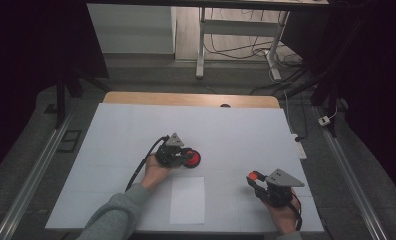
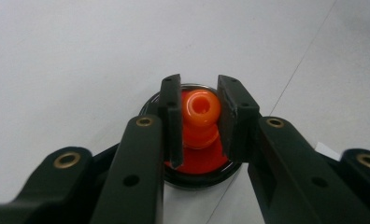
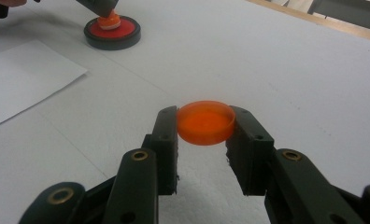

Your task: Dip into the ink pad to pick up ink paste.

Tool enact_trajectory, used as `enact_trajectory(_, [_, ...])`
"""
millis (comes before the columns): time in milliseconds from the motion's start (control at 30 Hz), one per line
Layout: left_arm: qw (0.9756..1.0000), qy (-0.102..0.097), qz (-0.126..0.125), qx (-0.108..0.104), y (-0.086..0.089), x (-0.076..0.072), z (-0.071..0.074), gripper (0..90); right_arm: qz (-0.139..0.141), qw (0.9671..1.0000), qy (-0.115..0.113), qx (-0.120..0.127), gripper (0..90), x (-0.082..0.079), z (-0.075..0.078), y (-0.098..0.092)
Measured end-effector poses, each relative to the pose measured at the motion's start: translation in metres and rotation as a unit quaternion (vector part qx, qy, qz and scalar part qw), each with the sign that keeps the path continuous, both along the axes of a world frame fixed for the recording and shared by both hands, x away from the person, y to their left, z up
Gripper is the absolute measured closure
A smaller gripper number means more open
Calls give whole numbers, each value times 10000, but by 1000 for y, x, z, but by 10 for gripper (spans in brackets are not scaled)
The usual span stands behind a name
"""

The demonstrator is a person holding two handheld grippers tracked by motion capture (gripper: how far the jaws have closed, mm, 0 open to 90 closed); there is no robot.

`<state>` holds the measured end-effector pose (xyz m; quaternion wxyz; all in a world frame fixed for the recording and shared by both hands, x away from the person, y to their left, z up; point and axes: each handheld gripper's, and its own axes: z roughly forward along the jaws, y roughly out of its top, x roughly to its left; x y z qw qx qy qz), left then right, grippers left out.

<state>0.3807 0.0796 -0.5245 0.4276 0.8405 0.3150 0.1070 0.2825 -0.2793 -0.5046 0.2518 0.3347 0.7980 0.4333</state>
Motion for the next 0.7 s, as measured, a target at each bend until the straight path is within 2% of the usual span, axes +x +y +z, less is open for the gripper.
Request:
enact_trajectory(133, [9998, -145, 16, 126, -3, -4, -1, 728, -16, 10000, 1, -12, 645, 0, 0, 0])
enact_trajectory(433, [9989, -308, 61, 337, -8, -8, -1, 730, -12, 10000, 2, 0, 645, 0, 0, 1])
enact_trajectory(700, [9990, -300, 96, 326, -8, -8, -2, 731, -18, 10000, -3, 11, 645, -1, 0, 2])
